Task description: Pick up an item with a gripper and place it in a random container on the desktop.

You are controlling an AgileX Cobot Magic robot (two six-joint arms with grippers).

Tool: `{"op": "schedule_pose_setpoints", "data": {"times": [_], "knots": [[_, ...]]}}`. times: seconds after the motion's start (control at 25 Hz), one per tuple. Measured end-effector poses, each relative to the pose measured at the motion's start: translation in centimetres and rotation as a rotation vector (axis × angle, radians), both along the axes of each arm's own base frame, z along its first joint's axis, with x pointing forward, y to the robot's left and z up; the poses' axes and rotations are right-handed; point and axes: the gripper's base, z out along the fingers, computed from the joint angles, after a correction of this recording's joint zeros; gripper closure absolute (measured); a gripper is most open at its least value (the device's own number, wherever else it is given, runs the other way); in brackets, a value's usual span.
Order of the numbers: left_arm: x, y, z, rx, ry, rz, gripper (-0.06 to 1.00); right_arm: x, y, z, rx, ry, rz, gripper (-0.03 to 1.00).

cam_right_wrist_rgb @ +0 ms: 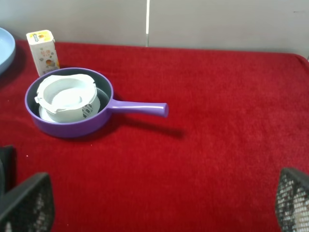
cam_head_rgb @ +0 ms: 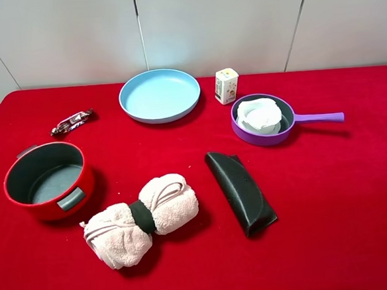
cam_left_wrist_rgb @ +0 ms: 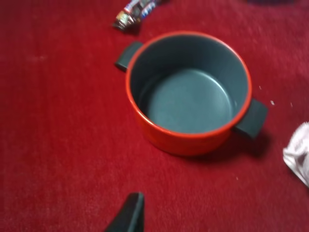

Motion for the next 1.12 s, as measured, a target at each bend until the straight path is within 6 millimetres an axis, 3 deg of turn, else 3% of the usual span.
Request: {"op": "schedule_pose_setpoints", "data": {"times": [0.28, 1.12], "knots": [[-1.6, 0.2, -0.1, -0.014, -0.110, 0.048, -0.05, 0.0, 0.0, 0.0, 0.000, 0.000, 0.000, 0.27], [-1.6, 0.2, -0.1, -0.012, -0.112, 0.047, -0.05, 0.0, 0.0, 0.0, 0.000, 0.000, 0.000, 0.27]]}}
